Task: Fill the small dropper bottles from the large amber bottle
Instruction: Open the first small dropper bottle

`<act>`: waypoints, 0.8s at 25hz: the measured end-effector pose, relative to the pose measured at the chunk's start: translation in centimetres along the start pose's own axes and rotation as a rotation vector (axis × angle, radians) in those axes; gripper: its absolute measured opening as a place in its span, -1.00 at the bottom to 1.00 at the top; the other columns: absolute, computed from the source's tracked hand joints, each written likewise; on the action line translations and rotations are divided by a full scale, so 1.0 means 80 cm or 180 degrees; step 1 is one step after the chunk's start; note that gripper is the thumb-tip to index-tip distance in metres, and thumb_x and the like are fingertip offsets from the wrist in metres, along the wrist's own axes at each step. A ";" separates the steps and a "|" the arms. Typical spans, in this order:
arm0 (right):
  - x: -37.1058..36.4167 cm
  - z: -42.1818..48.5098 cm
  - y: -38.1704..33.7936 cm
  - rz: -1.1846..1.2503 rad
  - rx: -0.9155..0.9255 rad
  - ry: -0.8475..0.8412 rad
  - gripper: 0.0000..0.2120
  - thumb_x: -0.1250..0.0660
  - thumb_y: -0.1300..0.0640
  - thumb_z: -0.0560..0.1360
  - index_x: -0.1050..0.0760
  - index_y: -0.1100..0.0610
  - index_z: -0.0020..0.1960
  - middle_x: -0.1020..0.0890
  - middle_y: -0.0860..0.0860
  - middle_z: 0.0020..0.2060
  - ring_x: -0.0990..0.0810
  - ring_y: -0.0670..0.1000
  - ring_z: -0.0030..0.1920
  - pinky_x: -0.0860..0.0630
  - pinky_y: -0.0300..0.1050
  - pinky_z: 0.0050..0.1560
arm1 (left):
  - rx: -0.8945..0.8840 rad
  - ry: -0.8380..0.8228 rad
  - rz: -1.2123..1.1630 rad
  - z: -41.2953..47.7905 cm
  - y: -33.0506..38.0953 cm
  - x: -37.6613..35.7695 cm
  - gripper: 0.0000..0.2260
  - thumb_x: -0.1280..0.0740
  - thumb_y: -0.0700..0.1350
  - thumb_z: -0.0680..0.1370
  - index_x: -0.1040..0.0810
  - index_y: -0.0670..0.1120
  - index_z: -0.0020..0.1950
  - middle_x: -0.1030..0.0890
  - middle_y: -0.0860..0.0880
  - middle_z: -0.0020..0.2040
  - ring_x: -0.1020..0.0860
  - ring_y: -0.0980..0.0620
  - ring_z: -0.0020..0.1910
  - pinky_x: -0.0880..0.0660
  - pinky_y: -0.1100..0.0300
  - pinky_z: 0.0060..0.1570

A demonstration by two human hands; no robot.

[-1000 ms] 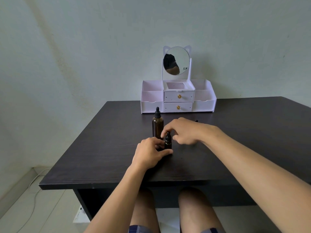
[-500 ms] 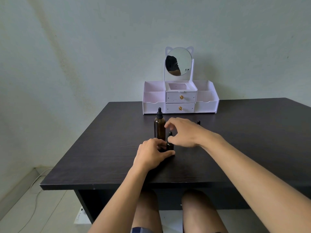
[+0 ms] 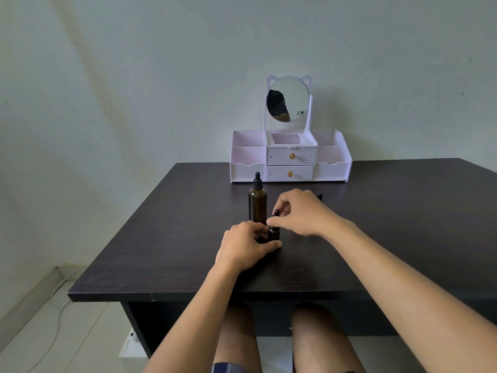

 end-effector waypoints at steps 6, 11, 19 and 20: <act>-0.004 -0.005 -0.001 0.0460 0.0089 -0.0272 -0.61 -0.44 0.05 0.49 -0.55 -0.11 0.30 -0.65 -0.10 0.15 -0.55 -0.18 -0.03 -0.41 -0.20 0.07 | -0.0020 0.0009 0.0019 -0.001 0.003 0.002 -0.59 -0.49 0.25 0.39 -0.64 0.10 0.16 -0.60 0.21 -0.10 -0.54 0.22 -0.06 -0.54 0.12 0.06; 0.025 -0.002 0.006 0.1375 0.0041 0.1056 -0.81 -0.49 0.02 0.49 -0.64 0.00 0.08 -0.71 -0.10 -0.12 -0.67 -0.17 -0.07 -0.46 -0.39 -0.10 | 0.0013 0.0022 -0.0011 0.000 -0.001 0.002 -0.63 -0.50 0.27 0.37 -0.65 0.15 0.10 -0.63 0.23 -0.11 -0.55 0.24 -0.06 -0.54 0.11 0.07; -0.003 -0.009 0.040 0.0046 -0.0501 -0.0038 -0.87 -0.48 -0.01 0.50 -0.67 0.04 -0.03 -0.69 -0.04 -0.20 -0.70 -0.06 -0.25 -0.64 -0.09 -0.01 | 0.0051 -0.0107 0.0077 0.000 0.000 0.001 -0.60 -0.48 0.29 0.38 -0.63 0.16 0.14 -0.63 0.22 -0.05 -0.55 0.22 -0.01 -0.53 0.09 0.10; -0.011 -0.011 0.043 -0.0014 -0.0526 -0.0008 -0.83 -0.48 -0.02 0.49 -0.65 0.04 0.00 -0.64 -0.04 -0.18 -0.68 -0.02 -0.19 -0.62 -0.06 0.04 | 0.0042 -0.0124 0.0075 0.000 0.001 0.001 -0.60 -0.48 0.28 0.38 -0.63 0.16 0.15 -0.62 0.23 -0.05 -0.55 0.22 0.00 -0.53 0.10 0.10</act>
Point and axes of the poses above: each hand's wrist, its own z-axis towards the middle knuckle, its own x-axis out of the back of the hand, y = z × x, the point moved 4 cm from there along z, towards the middle knuckle
